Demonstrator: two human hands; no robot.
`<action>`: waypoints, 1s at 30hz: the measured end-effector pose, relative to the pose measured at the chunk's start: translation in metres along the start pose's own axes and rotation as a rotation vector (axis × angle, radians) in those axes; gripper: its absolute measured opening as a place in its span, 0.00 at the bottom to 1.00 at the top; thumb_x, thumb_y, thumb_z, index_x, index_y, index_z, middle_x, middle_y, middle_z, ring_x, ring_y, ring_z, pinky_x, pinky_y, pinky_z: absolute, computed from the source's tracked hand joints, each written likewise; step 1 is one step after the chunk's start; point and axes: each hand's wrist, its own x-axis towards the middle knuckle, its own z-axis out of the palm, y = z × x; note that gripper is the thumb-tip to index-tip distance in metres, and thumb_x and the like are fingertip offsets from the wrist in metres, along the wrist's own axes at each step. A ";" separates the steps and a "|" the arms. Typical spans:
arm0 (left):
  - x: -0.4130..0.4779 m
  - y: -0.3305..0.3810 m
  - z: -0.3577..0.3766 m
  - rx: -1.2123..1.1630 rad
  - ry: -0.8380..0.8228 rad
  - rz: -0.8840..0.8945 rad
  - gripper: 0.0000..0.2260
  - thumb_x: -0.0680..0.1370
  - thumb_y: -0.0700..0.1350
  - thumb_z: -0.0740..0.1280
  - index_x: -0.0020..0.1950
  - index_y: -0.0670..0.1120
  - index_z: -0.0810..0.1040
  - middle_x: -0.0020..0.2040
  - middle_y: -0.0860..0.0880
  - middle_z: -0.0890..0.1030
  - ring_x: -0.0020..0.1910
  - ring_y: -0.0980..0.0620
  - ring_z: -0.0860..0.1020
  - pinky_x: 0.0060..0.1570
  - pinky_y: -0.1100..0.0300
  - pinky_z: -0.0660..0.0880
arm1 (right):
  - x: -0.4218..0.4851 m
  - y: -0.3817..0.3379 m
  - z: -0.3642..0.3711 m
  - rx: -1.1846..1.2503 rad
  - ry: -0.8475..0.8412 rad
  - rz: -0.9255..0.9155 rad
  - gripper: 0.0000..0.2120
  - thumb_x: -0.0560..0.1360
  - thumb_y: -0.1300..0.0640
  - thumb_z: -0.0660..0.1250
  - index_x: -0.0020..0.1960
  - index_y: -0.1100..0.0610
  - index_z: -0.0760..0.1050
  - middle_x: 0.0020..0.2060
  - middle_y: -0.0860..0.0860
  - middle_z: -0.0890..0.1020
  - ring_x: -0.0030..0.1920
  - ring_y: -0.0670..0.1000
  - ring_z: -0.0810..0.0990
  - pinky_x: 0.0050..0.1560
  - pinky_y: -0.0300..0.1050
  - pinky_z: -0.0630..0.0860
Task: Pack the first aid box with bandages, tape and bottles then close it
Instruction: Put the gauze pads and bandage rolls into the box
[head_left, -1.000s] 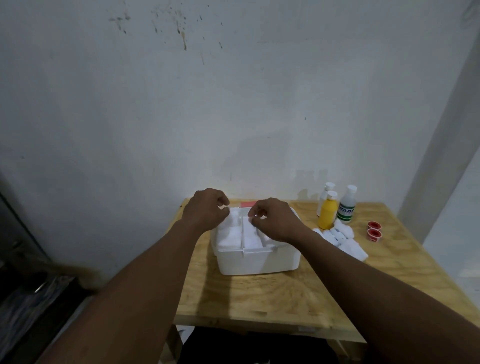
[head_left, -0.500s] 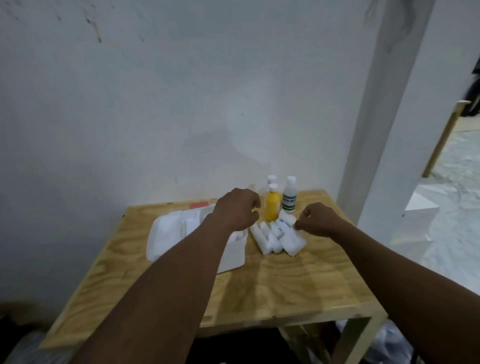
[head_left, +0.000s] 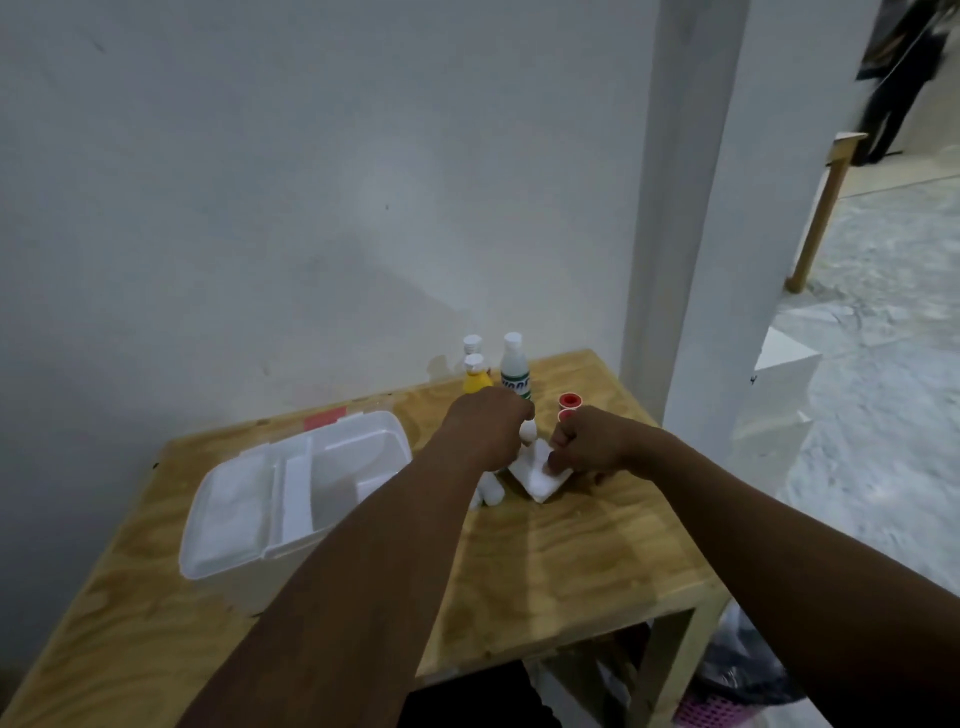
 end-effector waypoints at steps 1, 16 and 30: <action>0.002 0.001 0.002 0.004 -0.003 -0.006 0.17 0.76 0.41 0.68 0.65 0.50 0.79 0.59 0.46 0.81 0.55 0.45 0.81 0.46 0.51 0.80 | -0.001 0.002 -0.002 0.014 -0.009 0.005 0.13 0.74 0.58 0.70 0.51 0.69 0.78 0.40 0.58 0.78 0.38 0.55 0.77 0.33 0.44 0.76; 0.004 -0.007 0.009 0.005 -0.055 -0.092 0.10 0.77 0.39 0.68 0.58 0.43 0.81 0.53 0.44 0.81 0.52 0.45 0.81 0.45 0.51 0.79 | -0.001 0.011 -0.003 0.136 -0.041 0.036 0.13 0.75 0.58 0.71 0.56 0.63 0.78 0.41 0.58 0.84 0.37 0.52 0.83 0.38 0.47 0.77; -0.001 -0.008 0.016 -0.002 -0.053 -0.080 0.16 0.77 0.34 0.68 0.65 0.40 0.78 0.59 0.39 0.80 0.54 0.42 0.81 0.43 0.56 0.73 | 0.001 0.012 0.001 0.143 -0.031 0.043 0.11 0.75 0.58 0.71 0.55 0.61 0.77 0.38 0.55 0.82 0.33 0.49 0.81 0.38 0.46 0.77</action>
